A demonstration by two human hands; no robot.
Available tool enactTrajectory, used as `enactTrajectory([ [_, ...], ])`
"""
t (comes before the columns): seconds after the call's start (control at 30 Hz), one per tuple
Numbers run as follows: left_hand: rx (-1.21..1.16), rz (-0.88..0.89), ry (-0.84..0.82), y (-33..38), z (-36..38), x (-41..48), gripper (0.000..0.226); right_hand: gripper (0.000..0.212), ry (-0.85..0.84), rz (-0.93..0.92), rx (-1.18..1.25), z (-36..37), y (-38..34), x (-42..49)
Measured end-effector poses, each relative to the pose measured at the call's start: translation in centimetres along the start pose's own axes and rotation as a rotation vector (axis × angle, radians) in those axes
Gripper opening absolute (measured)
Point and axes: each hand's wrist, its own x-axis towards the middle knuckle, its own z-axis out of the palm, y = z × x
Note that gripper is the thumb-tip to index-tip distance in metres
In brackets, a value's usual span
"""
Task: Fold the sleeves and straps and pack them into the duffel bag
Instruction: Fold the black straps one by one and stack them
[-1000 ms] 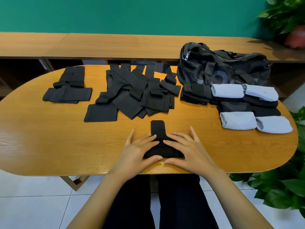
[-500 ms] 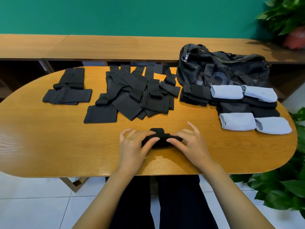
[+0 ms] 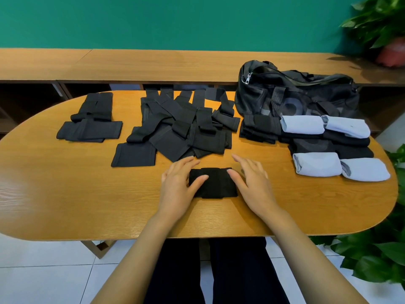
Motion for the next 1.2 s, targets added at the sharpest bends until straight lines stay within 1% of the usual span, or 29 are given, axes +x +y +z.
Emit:
enactTrajectory([
  [0.07,-0.057,-0.001,-0.119,-0.4,-0.4,-0.4,0.054,0.06,-0.023,0.01,0.007,-0.2,0.0,-0.9],
  [0.17,0.044,0.031,-0.284,-1.0,-0.6,-0.9,0.067,0.046,-0.067,0.024,-0.006,-0.4,-0.4,-2.3],
  [0.23,0.117,0.039,-0.313,-1.3,-0.6,-1.0,0.067,0.032,-0.086,0.033,-0.009,-0.2,-0.8,-3.0],
  [0.3,0.166,0.047,-0.277,-1.2,-0.5,-1.0,0.063,0.022,-0.085,-0.003,-0.011,0.4,-1.1,-3.4],
  [0.33,0.184,0.049,-0.25,-0.9,-0.4,-1.0,0.061,0.024,-0.089,-0.046,-0.039,0.7,-1.1,-3.5],
  [0.43,0.213,0.027,-0.186,-0.2,-0.1,-0.8,0.057,0.05,-0.167,-0.219,-0.282,1.5,-1.1,-3.7],
  [0.47,0.219,0.02,-0.177,0.0,-0.1,-0.7,0.057,0.056,-0.18,-0.26,-0.359,1.8,-1.1,-3.6],
  [0.57,0.241,0.021,-0.176,0.3,0.0,-0.4,0.06,0.063,-0.177,-0.319,-0.498,2.3,-1.0,-3.3],
  [0.63,0.183,-0.016,-0.146,0.5,-0.1,-0.2,0.063,0.067,-0.182,-0.33,-0.522,2.5,-1.0,-2.9],
  [0.7,0.071,-0.101,-0.068,0.3,-0.1,-0.1,0.068,0.069,-0.144,-0.318,-0.509,2.1,-1.0,-2.2],
  [0.77,0.014,-0.172,0.028,-0.4,-0.1,-0.2,0.066,0.071,-0.043,-0.277,-0.507,1.1,-1.0,-1.0],
  [0.83,-0.006,-0.229,0.071,-1.2,0.1,-0.4,0.064,0.071,0.05,-0.208,-0.523,-0.4,-0.6,0.8],
  [0.9,-0.051,-0.267,0.089,-1.6,0.3,-0.5,0.063,0.069,0.089,-0.11,-0.536,-2.1,0.3,3.2],
  [1.0,-0.081,-0.285,0.111,-1.7,0.4,-0.3,0.064,0.066,0.121,-0.005,-0.581,-4.0,2.8,7.0],
  [1.1,-0.077,-0.279,0.108,-1.8,0.4,-0.2,0.062,0.067,0.111,0.03,-0.615,-4.9,4.9,9.9],
  [1.2,-0.078,-0.279,0.108,-1.9,0.3,-0.1,0.064,0.063,0.071,0.034,-0.632,-4.9,6.1,11.4],
])
